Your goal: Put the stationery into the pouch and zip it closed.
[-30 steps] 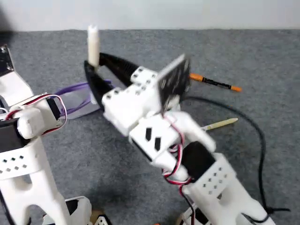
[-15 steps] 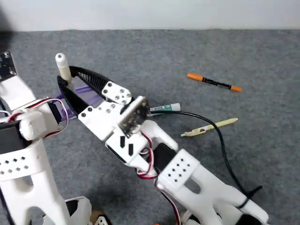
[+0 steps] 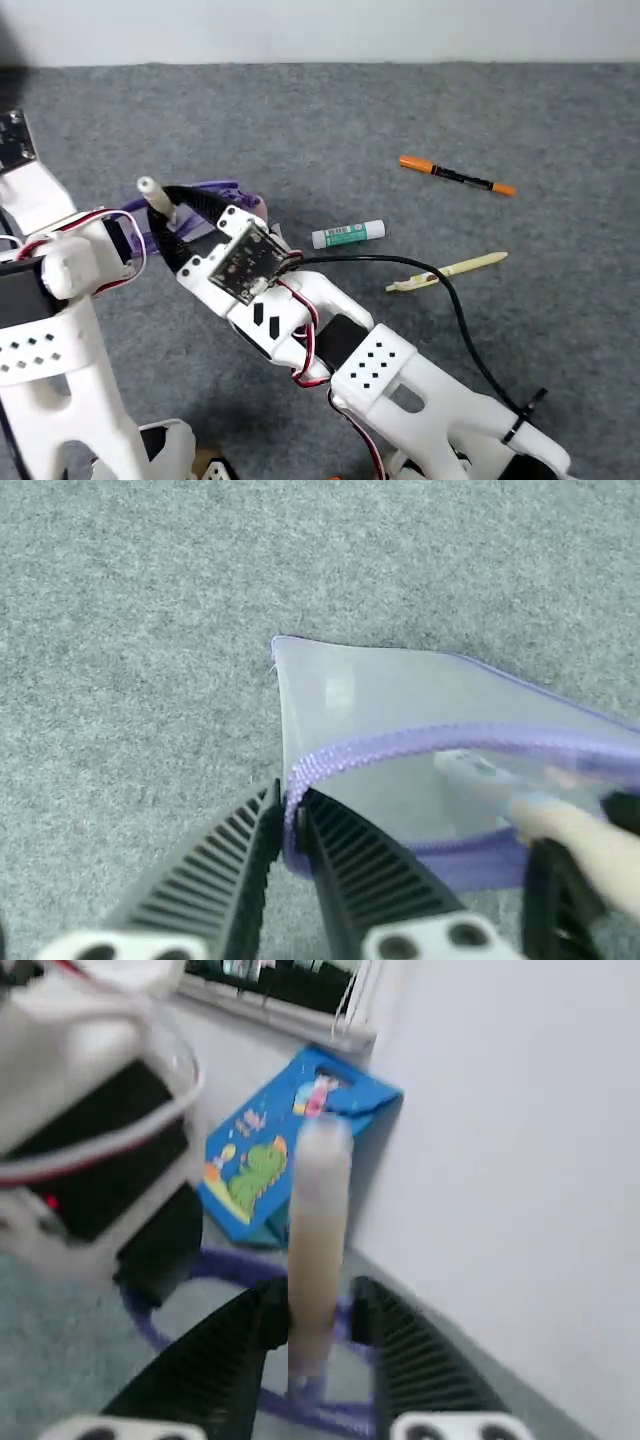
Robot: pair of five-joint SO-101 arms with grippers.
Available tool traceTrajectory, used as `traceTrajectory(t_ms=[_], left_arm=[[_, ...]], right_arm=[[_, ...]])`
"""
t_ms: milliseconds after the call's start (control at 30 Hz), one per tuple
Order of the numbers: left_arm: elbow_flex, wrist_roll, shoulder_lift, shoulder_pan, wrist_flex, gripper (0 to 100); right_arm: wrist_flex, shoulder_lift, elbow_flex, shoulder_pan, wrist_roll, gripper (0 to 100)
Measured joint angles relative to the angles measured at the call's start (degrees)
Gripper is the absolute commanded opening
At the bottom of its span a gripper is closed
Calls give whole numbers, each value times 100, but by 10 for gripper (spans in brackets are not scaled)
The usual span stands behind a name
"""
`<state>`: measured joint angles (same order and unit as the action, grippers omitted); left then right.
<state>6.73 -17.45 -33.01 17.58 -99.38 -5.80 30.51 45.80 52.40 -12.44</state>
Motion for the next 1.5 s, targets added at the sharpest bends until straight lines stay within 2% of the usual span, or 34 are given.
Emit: traceTrajectory(t_ms=[200, 300, 567, 767, 933, 1100, 1367, 1500], left_arm=[[0, 0, 0, 9, 0, 12], [0, 0, 0, -9, 0, 12], [-35, 0, 0, -9, 0, 12], [-35, 0, 0, -9, 0, 12], [-35, 0, 0, -9, 0, 12], [-35, 0, 0, -9, 0, 12], [-35, 0, 0, -9, 0, 12], [-35, 0, 0, -9, 0, 12]], right_arm=[[1125, 475, -79, -9, 325, 234], [1670, 862, -141, -273, 598, 232], [3666, 1468, -141, -2171, 2145, 83], [5477, 1266, -141, -3341, 2681, 118], [6418, 475, -343, -4299, 3235, 169], [7235, -765, -1213, -5090, 3842, 173], [7323, -3103, -2945, -5873, 4545, 173], [7323, -4220, -3675, -6119, 4642, 173]])
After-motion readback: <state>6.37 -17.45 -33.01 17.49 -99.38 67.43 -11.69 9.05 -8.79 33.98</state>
